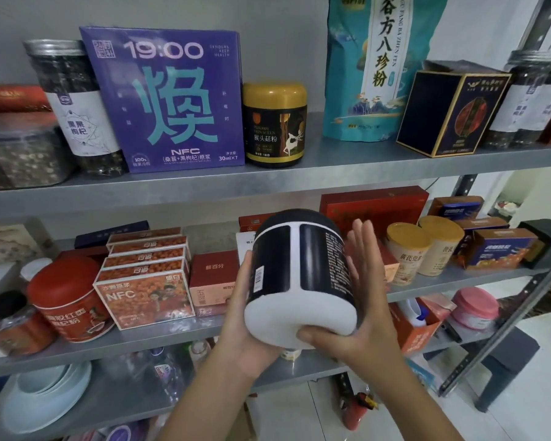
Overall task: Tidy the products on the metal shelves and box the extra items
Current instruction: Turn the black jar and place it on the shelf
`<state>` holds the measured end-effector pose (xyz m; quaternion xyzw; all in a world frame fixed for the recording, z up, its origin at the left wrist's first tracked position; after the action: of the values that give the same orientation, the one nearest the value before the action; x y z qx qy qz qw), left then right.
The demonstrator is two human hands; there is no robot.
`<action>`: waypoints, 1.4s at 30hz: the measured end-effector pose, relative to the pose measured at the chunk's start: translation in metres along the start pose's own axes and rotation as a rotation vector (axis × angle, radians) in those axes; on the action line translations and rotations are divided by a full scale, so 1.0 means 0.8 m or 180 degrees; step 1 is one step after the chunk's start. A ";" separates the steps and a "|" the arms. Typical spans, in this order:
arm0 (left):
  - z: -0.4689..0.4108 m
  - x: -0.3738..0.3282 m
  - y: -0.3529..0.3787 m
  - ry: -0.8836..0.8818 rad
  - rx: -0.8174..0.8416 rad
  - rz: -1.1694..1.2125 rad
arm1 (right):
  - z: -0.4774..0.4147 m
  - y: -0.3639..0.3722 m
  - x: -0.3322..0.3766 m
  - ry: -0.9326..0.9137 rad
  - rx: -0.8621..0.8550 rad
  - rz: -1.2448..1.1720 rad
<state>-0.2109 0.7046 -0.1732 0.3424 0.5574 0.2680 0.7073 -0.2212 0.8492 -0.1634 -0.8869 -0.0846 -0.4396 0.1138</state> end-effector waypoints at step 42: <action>0.007 -0.041 0.007 0.0213 -0.0074 -0.1115 | 0.016 0.015 -0.003 0.0574 -0.0038 -0.0507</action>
<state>-0.2127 0.6824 -0.1480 0.2227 0.6286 0.1584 0.7281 -0.2097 0.8415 -0.1741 -0.8349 -0.1417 -0.5257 0.0804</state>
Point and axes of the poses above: each hand's wrist, its own z-axis away from the middle knuckle, its own y-axis out of the palm, x = y × z, the point moved 2 cm from there along -z, towards the middle knuckle, and after that the axes turned 4 degrees about -z, right-handed, at the moved point
